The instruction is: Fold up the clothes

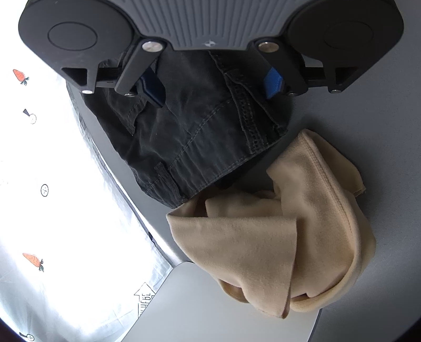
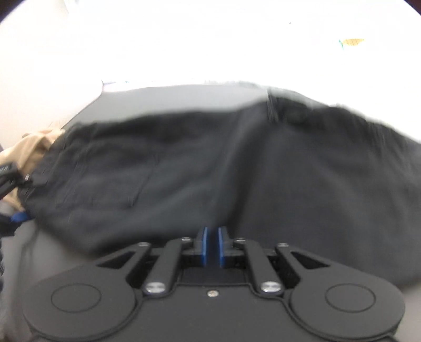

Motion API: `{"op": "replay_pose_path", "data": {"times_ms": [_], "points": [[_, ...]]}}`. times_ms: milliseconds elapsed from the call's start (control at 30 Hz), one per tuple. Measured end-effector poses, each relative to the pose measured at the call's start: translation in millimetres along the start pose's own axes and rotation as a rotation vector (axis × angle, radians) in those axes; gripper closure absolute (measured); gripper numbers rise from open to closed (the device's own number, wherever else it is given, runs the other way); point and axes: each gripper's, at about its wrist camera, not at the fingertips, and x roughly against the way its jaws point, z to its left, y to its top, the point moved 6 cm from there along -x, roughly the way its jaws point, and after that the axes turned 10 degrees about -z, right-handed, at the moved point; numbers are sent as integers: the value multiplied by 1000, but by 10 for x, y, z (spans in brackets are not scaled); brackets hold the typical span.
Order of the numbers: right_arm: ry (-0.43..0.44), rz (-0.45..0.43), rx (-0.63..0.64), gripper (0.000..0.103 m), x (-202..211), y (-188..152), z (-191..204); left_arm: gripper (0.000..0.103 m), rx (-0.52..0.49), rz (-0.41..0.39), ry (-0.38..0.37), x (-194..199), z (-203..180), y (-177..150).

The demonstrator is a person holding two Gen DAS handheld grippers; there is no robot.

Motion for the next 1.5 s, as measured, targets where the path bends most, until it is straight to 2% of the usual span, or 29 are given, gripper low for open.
{"op": "replay_pose_path", "data": {"times_ms": [67,133,167,200,233,267,300,333,400,433,567,700,767,833,900,967,1000,1033,1100,1167,1200,1233,1267,1300,1367,1467,1500], "points": [[-2,22,-62,85,-187,37,-69,24,18,-2,3,-16,-6,-3],[-11,77,-121,83,-343,-68,-141,25,38,-14,-3,4,-20,6],[-3,69,-127,82,-347,-129,-161,26,48,-25,-10,30,-30,16],[8,56,-94,81,-304,-171,-137,33,47,-36,-6,42,-46,26],[13,53,-33,81,-264,-222,-94,49,28,-49,4,53,-67,39],[16,54,10,80,-224,-268,-65,58,-1,-56,18,60,-90,49],[17,66,13,80,-181,-311,-64,72,-31,-60,23,69,-120,58],[21,80,1,79,-127,-358,-76,78,-57,-67,9,93,-169,68],[44,95,-26,80,8,-462,-138,83,-136,-89,-6,188,-329,94],[47,91,-47,83,75,-511,-192,84,-180,-101,-15,248,-429,110],[25,60,-184,87,314,-672,-431,85,-299,-176,-145,672,-1046,201],[-46,34,-258,87,557,-849,-730,86,-516,-255,-364,1211,-2114,55],[-64,0,-310,87,741,-905,-924,86,-601,-277,-491,1418,-2738,-212],[-87,-37,-366,87,969,-954,-1174,86,-668,-267,-619,1705,-3265,-595],[-131,-64,-389,86,1182,-1018,-1440,86,-744,-232,-724,1827,-3742,-1161],[-177,-79,-405,86,1367,-1106,-1718,77,-850,-147,-781,1636,-4119,-1906],[-201,-78,-421,85,1444,-1160,-1854,69,-898,-87,-793,1459,-4263,-2338],[-224,-73,-440,84,1520,-1216,-1990,61,-938,-9,-797,1299,-4365,-2736],[-266,-58,-469,84,1648,-1333,-2250,61,-996,131,-786,1077,-4469,-3322],[-303,-48,-469,82,1762,-1430,-2453,59,-986,176,-797,1110,-4426,-3609],[-314,-47,-465,80,1806,-1467,-2529,49,-981,168,-805,1128,-4391,-3622],[-320,-45,-467,78,1839,-1503,-2602,31,-976,159,-812,1145,-4355,-3633],[-322,-43,-476,77,1862,-1534,-2674,25,-980,139,-790,1120,-4295,-3587],[-318,-42,-490,76,1874,-1555,-2742,23,-981,114,-757,1121,-4190,-3525],[-298,-44,-519,73,1833,-1546,-2847,23,-978,65,-626,1034,-3954,-3222],[-244,-70,-553,67,1611,-1395,-2945,23,-930,24,-402,744,-3525,-2836],[-224,-85,-568,62,1519,-1332,-2983,22,-909,15,-326,648,-3371,-2695]]}}
